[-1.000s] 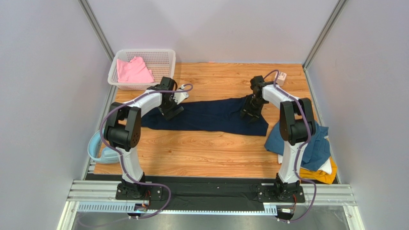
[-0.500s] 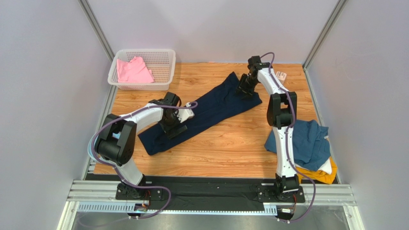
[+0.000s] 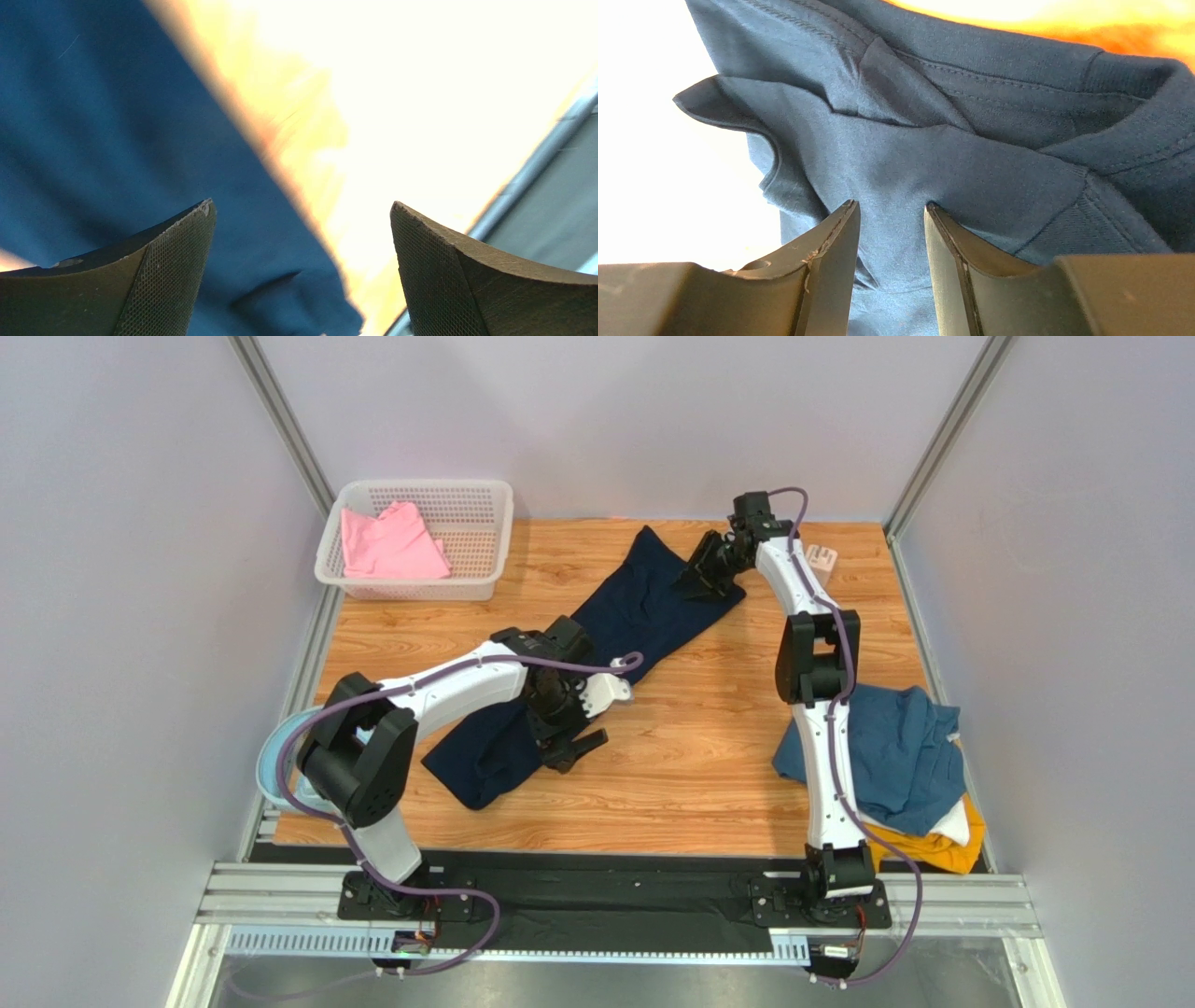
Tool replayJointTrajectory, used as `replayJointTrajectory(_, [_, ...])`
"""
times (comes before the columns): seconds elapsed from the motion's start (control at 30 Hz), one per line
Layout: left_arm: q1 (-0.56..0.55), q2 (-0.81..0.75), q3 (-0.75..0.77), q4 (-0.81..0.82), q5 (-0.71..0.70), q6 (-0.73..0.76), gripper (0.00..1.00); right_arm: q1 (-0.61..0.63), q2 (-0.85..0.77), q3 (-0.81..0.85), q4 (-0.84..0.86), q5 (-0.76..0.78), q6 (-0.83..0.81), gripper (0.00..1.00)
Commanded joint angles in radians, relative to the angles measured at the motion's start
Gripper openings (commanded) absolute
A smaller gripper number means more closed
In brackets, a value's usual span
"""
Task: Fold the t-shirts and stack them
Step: Rotate the tshirt 90 degrees
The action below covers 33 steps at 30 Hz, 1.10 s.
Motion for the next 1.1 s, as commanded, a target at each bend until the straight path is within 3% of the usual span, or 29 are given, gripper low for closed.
replayJointTrajectory(0.0, [-0.067,0.063,0.075,-0.096,0.203,-0.042,1.0,-0.002,0.035,0.028,0.155,-0.087,0.035,0.46])
replayJointTrajectory(0.07, [-0.065,0.079,0.083,-0.112,0.228,-0.034,0.99,-0.005,0.024,0.03,0.192,-0.095,0.042,0.47])
replayJointTrajectory(0.17, [-0.035,0.059,0.082,-0.1,0.13,-0.019,0.99,-0.005,-0.005,0.028,0.201,-0.101,0.041,0.47])
replayJointTrajectory(0.37, [0.204,-0.085,0.085,-0.092,0.089,0.012,1.0,0.028,-0.208,-0.106,0.183,-0.019,-0.051,0.47])
replayJointTrajectory(0.47, [0.3,-0.122,-0.001,-0.052,0.044,0.043,1.0,0.073,-0.297,-0.188,0.131,0.062,-0.094,0.49])
replayJointTrajectory(0.67, [0.361,-0.119,-0.154,-0.014,0.02,0.075,1.0,0.163,-0.531,-0.45,0.143,0.166,-0.128,0.5])
replayJointTrajectory(0.8, [0.361,-0.151,-0.234,0.003,0.015,0.076,1.0,0.211,-0.549,-0.522,0.141,0.107,-0.109,0.5])
replayJointTrajectory(1.07, [0.361,-0.271,-0.326,-0.005,0.0,0.092,1.0,0.338,-0.378,-0.498,0.094,0.087,-0.091,0.49])
